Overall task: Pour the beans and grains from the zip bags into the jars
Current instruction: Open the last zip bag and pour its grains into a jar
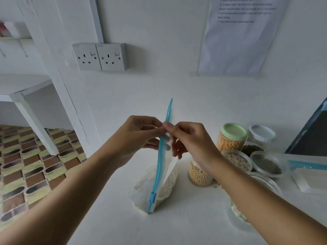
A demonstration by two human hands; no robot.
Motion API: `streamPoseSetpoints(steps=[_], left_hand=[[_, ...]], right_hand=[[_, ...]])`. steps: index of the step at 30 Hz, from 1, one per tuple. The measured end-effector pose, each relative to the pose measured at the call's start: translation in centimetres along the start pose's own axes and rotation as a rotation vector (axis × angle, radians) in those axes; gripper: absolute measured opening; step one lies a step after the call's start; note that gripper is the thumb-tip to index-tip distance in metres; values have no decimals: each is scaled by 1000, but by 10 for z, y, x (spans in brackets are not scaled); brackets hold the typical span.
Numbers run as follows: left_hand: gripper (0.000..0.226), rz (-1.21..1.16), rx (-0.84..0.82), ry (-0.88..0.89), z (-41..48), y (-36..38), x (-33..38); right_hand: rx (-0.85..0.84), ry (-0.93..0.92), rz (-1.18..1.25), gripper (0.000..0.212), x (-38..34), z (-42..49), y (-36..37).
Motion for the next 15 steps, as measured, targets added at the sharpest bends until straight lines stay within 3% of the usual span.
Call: streamPoseSetpoints(steps=[5, 9, 12, 15], left_hand=[[36, -6, -52, -27, 0, -6, -8], [28, -21, -32, -24, 4, -21, -6], [10, 109, 179, 79, 11, -45, -5], [12, 348, 412, 162, 16, -74, -10]], right_hand=[[-143, 139, 116, 32, -4, 3, -3], [-67, 80, 107, 26, -5, 6, -1], [32, 3, 22, 30, -4, 6, -6], [135, -82, -90, 34, -1, 1, -15]])
Point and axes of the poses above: each hand's wrist, its own z-axis towards the middle knuckle, its own y-axis out of the palm, x = y × z, the point moved 2 cm from there along z, towards the middle knuckle, and after that the axes turned 1 degree about -y, right-handed, at the moved point
